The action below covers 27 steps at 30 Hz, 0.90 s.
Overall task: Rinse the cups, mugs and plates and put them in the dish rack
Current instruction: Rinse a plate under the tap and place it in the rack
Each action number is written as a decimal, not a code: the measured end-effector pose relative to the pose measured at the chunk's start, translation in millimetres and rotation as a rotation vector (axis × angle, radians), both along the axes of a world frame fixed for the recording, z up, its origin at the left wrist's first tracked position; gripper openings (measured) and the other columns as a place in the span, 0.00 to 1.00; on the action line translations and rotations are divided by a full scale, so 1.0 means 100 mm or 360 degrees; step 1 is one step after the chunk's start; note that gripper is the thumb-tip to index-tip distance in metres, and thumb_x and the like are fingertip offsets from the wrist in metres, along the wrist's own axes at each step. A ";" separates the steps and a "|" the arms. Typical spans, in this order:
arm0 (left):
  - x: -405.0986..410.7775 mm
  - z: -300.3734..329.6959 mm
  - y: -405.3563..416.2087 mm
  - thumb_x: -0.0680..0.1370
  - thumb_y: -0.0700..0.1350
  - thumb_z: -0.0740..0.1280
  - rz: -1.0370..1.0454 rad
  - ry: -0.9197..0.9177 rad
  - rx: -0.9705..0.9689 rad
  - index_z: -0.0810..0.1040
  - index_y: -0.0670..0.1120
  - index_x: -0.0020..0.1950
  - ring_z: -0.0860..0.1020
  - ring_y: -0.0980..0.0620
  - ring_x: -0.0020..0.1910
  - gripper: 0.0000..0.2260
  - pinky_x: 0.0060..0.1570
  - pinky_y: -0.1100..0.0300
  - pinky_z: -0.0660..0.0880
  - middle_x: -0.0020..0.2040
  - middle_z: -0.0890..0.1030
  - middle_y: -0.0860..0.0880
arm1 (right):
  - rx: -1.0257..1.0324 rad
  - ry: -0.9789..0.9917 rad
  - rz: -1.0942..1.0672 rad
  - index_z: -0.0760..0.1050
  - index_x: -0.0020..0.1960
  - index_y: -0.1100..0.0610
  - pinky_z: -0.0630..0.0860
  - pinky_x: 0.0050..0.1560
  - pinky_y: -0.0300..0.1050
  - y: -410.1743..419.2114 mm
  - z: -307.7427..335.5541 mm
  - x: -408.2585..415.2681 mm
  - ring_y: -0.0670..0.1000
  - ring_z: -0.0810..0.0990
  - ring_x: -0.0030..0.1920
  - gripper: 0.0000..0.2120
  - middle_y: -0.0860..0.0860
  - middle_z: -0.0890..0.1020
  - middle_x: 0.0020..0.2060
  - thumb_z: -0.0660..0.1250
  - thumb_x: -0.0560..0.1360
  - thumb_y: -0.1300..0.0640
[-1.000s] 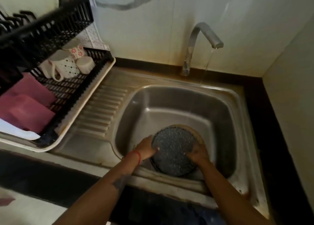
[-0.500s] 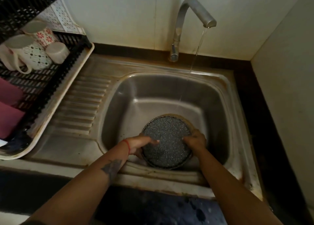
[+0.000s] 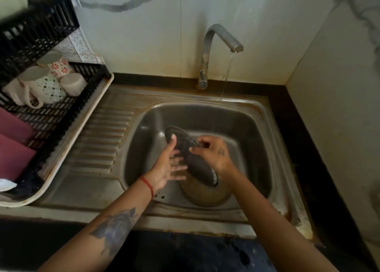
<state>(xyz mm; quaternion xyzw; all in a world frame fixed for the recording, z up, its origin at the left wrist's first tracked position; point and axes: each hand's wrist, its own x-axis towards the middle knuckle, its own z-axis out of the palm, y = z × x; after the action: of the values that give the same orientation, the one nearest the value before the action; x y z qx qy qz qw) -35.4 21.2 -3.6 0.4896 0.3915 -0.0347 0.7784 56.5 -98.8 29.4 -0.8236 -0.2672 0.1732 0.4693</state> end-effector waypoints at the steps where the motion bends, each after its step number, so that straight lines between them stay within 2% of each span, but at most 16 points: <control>1: 0.03 0.10 0.04 0.65 0.73 0.60 0.0082 -0.0129 -0.0118 0.73 0.44 0.63 0.80 0.42 0.54 0.39 0.45 0.46 0.79 0.58 0.79 0.43 | -0.0027 -0.0275 0.0125 0.81 0.38 0.55 0.66 0.37 0.41 0.03 0.13 -0.02 0.44 0.74 0.35 0.03 0.46 0.78 0.32 0.72 0.70 0.61; 3: 0.08 0.30 0.09 0.62 0.72 0.64 0.0182 -0.0350 -0.0260 0.74 0.43 0.63 0.82 0.40 0.53 0.41 0.41 0.46 0.80 0.57 0.81 0.41 | -0.0110 -0.0728 0.0301 0.83 0.46 0.55 0.69 0.41 0.41 0.04 0.32 -0.09 0.48 0.76 0.42 0.06 0.51 0.79 0.41 0.69 0.71 0.62; 5: 0.15 0.45 0.08 0.66 0.69 0.65 0.0294 -0.0501 -0.0245 0.74 0.43 0.64 0.83 0.44 0.50 0.37 0.40 0.51 0.81 0.53 0.83 0.42 | -0.0110 -0.1004 0.0329 0.83 0.51 0.56 0.73 0.44 0.44 0.03 0.41 -0.19 0.51 0.76 0.47 0.10 0.53 0.79 0.44 0.69 0.71 0.64; 8: 0.28 0.56 0.04 0.75 0.62 0.62 0.0522 -0.0604 -0.0202 0.73 0.43 0.66 0.84 0.47 0.46 0.28 0.38 0.55 0.80 0.50 0.85 0.44 | -0.0034 -0.1239 0.0294 0.82 0.56 0.58 0.77 0.43 0.47 -0.01 0.43 -0.24 0.55 0.78 0.48 0.12 0.55 0.80 0.46 0.69 0.72 0.63; 10: 0.36 0.61 0.05 0.77 0.60 0.60 0.0539 -0.0675 -0.0178 0.73 0.43 0.66 0.84 0.48 0.46 0.26 0.36 0.56 0.80 0.50 0.85 0.44 | -0.0037 -0.1338 0.0356 0.80 0.60 0.58 0.77 0.52 0.50 -0.11 0.40 -0.16 0.56 0.78 0.53 0.14 0.55 0.81 0.52 0.66 0.77 0.57; 12: 0.47 0.66 0.04 0.78 0.59 0.59 0.0538 -0.0735 -0.0162 0.70 0.44 0.69 0.83 0.45 0.51 0.25 0.41 0.52 0.81 0.56 0.83 0.43 | -0.0149 -0.1401 0.0499 0.75 0.66 0.56 0.68 0.67 0.54 -0.23 0.38 0.01 0.56 0.75 0.63 0.19 0.55 0.78 0.62 0.59 0.80 0.49; 14: 0.57 0.67 0.03 0.79 0.60 0.57 0.0549 -0.0755 -0.0167 0.64 0.49 0.73 0.77 0.44 0.61 0.26 0.55 0.44 0.77 0.66 0.76 0.44 | -0.0382 -0.1443 0.0528 0.67 0.72 0.54 0.53 0.75 0.55 -0.35 0.38 0.24 0.54 0.64 0.73 0.23 0.53 0.70 0.71 0.51 0.82 0.46; 16: 0.68 0.69 0.00 0.78 0.63 0.54 0.0552 -0.0732 -0.0189 0.60 0.53 0.76 0.72 0.44 0.67 0.28 0.63 0.42 0.71 0.71 0.71 0.46 | -0.0645 -0.1365 0.0361 0.55 0.76 0.53 0.39 0.76 0.50 -0.43 0.44 0.50 0.51 0.51 0.77 0.25 0.52 0.58 0.76 0.45 0.82 0.43; 18: 0.78 0.70 -0.04 0.77 0.66 0.51 0.0539 -0.0734 -0.0229 0.59 0.54 0.76 0.73 0.46 0.66 0.30 0.57 0.47 0.75 0.71 0.72 0.46 | -0.0922 -0.1247 0.0189 0.45 0.77 0.53 0.31 0.73 0.46 -0.42 0.50 0.67 0.50 0.41 0.77 0.28 0.52 0.47 0.77 0.40 0.81 0.41; 20: 0.88 0.74 -0.10 0.77 0.67 0.50 0.0522 -0.0714 -0.0310 0.62 0.51 0.75 0.78 0.50 0.57 0.32 0.44 0.53 0.77 0.68 0.75 0.45 | -0.1050 -0.1263 0.0216 0.40 0.77 0.54 0.30 0.72 0.47 -0.27 0.57 0.67 0.51 0.37 0.76 0.29 0.54 0.43 0.77 0.38 0.81 0.41; 22: 0.95 0.78 -0.16 0.76 0.67 0.51 0.0489 -0.0635 -0.0448 0.68 0.48 0.71 0.79 0.52 0.52 0.32 0.37 0.54 0.77 0.65 0.76 0.46 | -0.1081 -0.1387 0.0384 0.39 0.77 0.54 0.31 0.73 0.49 -0.03 0.57 0.53 0.52 0.36 0.76 0.29 0.53 0.42 0.77 0.37 0.81 0.42; 25: 1.02 0.81 -0.14 0.77 0.66 0.52 0.0371 -0.0564 -0.0497 0.76 0.44 0.57 0.77 0.51 0.58 0.28 0.49 0.52 0.75 0.65 0.76 0.46 | -0.1010 -0.1530 0.0579 0.42 0.78 0.55 0.32 0.73 0.49 0.10 0.55 0.42 0.51 0.39 0.77 0.27 0.51 0.45 0.78 0.40 0.83 0.46; 27: 1.02 0.82 -0.06 0.78 0.65 0.51 0.0372 -0.0574 -0.0528 0.74 0.41 0.62 0.75 0.45 0.64 0.31 0.56 0.49 0.73 0.66 0.75 0.40 | -0.0930 -0.1598 0.0804 0.45 0.78 0.54 0.34 0.75 0.48 -0.06 0.55 0.52 0.50 0.41 0.77 0.26 0.51 0.48 0.77 0.43 0.83 0.46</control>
<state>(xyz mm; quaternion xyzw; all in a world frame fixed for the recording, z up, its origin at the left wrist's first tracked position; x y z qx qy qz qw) 67.0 15.3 78.4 0.3050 0.2894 0.0795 0.9038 108.8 -104.3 84.6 -0.8101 -0.5827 -0.0630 -0.0127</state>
